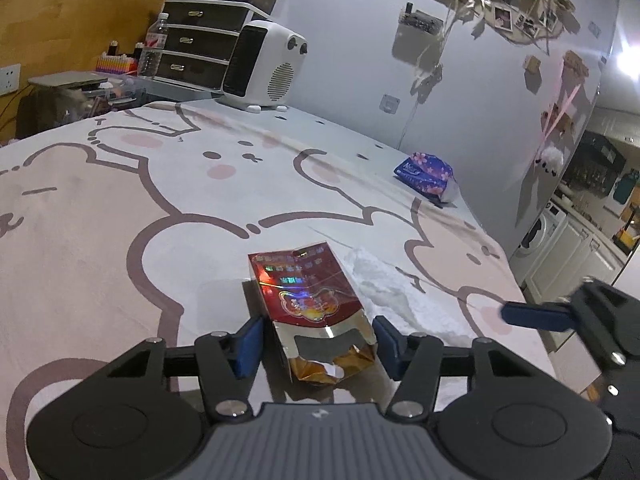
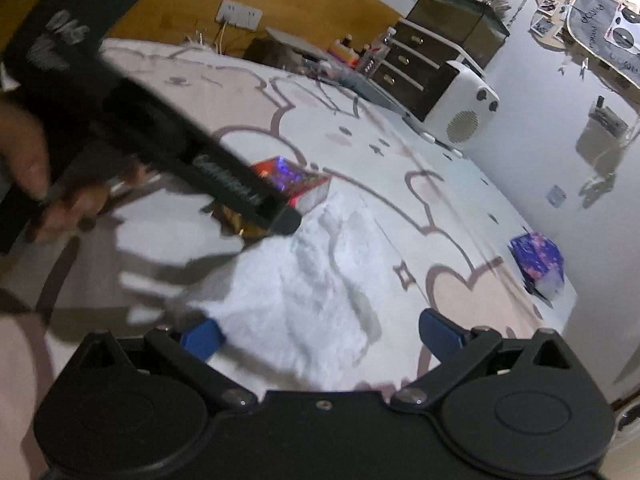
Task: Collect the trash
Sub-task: 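Grasp the red snack box with the left tool while the right tool grasps the white tissue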
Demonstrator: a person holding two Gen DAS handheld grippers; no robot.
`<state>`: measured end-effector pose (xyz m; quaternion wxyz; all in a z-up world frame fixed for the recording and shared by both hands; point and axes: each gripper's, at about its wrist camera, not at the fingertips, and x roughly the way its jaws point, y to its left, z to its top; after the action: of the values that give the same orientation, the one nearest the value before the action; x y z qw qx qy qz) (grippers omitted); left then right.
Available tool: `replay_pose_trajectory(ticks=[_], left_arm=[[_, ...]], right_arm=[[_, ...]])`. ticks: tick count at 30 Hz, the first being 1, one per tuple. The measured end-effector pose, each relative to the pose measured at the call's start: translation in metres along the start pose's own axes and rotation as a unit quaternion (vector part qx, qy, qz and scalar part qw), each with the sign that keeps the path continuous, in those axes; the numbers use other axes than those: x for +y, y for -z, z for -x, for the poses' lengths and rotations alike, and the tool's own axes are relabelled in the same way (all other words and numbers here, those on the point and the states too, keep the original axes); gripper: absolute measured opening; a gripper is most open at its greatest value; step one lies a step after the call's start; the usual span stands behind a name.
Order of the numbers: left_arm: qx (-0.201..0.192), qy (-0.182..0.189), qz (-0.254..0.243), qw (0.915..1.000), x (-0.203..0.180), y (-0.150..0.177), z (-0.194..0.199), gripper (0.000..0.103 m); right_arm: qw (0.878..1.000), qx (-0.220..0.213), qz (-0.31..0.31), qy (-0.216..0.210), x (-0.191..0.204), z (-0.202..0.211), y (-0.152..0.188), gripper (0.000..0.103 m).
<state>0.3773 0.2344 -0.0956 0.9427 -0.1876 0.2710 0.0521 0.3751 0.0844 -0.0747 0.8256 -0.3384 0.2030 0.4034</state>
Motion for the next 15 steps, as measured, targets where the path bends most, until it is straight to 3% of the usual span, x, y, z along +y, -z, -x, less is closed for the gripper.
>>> replay_pose_trajectory(ticks=[4,10,15], left_arm=[[-0.003,-0.002,0.021,0.9998,0.009,-0.002,0.001,0.058],[-0.008,0.004,0.026,0.9996,0.010,-0.004,0.005,0.058],[-0.010,-0.006,0.025,0.9996,0.012,-0.005,0.008,0.057]], right_arm=[[0.999,0.004,-0.023,-0.041,-0.011,-0.009,-0.007,0.098],[0.996,0.011,0.014,-0.087,-0.010,0.015,0.002,0.098],[0.991,-0.059,-0.036,-0.118,-0.026,0.040,-0.005,0.100]])
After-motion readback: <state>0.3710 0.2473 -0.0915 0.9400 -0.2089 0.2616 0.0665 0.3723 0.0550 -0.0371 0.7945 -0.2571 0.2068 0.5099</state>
